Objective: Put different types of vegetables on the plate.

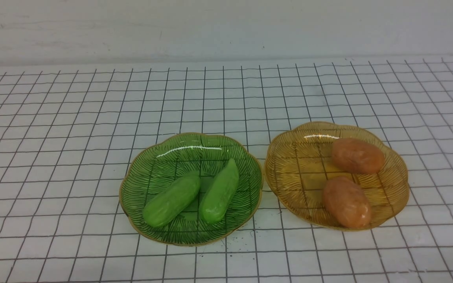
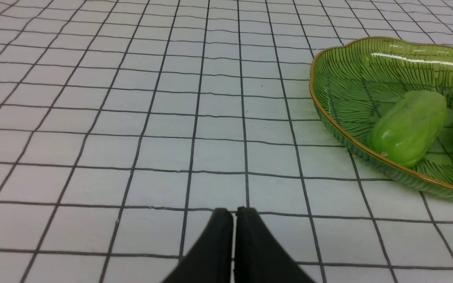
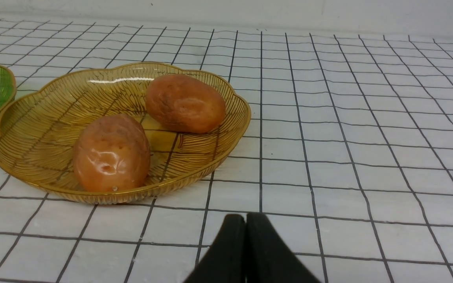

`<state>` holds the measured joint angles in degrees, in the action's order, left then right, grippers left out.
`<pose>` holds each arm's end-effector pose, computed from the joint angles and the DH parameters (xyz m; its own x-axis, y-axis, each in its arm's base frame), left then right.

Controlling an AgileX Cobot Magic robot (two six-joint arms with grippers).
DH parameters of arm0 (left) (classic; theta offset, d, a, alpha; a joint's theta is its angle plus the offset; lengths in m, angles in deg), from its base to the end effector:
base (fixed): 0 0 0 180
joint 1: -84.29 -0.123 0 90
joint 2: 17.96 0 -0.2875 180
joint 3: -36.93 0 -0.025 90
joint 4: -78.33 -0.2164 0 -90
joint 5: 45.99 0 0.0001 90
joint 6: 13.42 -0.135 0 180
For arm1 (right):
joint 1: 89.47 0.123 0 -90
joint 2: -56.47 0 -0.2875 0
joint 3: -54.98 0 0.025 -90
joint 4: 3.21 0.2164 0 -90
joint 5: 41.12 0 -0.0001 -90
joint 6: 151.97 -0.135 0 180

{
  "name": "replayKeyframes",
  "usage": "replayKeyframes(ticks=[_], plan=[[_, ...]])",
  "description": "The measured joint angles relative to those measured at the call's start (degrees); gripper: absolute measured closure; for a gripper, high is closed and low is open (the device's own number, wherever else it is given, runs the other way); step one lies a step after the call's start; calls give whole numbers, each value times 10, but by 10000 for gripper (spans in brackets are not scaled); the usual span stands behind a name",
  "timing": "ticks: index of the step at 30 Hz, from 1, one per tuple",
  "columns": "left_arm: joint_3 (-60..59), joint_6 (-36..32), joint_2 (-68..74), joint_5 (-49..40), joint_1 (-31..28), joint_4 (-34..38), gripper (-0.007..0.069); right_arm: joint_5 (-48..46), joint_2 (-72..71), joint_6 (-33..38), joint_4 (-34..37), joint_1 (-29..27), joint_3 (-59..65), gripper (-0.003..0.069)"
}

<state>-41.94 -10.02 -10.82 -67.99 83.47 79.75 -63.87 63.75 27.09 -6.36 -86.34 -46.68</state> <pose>0.0572 -0.0004 0.1569 -0.3076 -0.0866 -0.9476 -0.0309 0.9962 -0.0811 0.0568 0.0002 0.1583 -0.3128 -0.0514 -0.9484 -0.0452 0.9982 -0.0392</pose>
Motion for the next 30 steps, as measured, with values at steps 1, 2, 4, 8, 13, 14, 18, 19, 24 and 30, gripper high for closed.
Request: replayKeyframes(ticks=[1, 2, 4, 8, 13, 14, 18, 19, 24, 30], plan=[[0, 0, 0, 0, -3, 0, 631, 0, 0, 0, 0, 0, 0, 674], [0, 0, 0, 0, -3, 0, 631, 0, 0, 0, 0, 0, 0, 674], [0, 0, 0, 0, -5, 0, 631, 0, 0, 0, 0, 0, 0, 674], [0, 0, 0, 0, -6, 0, 631, 0, 0, 0, 0, 0, 0, 674], [0, 0, 0, 0, -6, 0, 631, 0, 0, -1, 0, 0, 0, 674], [0, 0, 0, 0, -6, 0, 631, 0, 0, -1, 0, 0, 0, 674], [0, 0, 0, 0, -6, 0, 631, 0, 0, -1, 0, 0, 0, 674], [0, 0, 0, 0, -6, 0, 631, 0, 0, -1, 0, 0, 0, 674], [0, 0, 0, 0, -6, 0, 631, 0, 0, -1, 0, 0, 0, 674], [0, 0, 0, 0, -6, -1, 631, 0, 0, -1, 0, 0, 0, 674]])
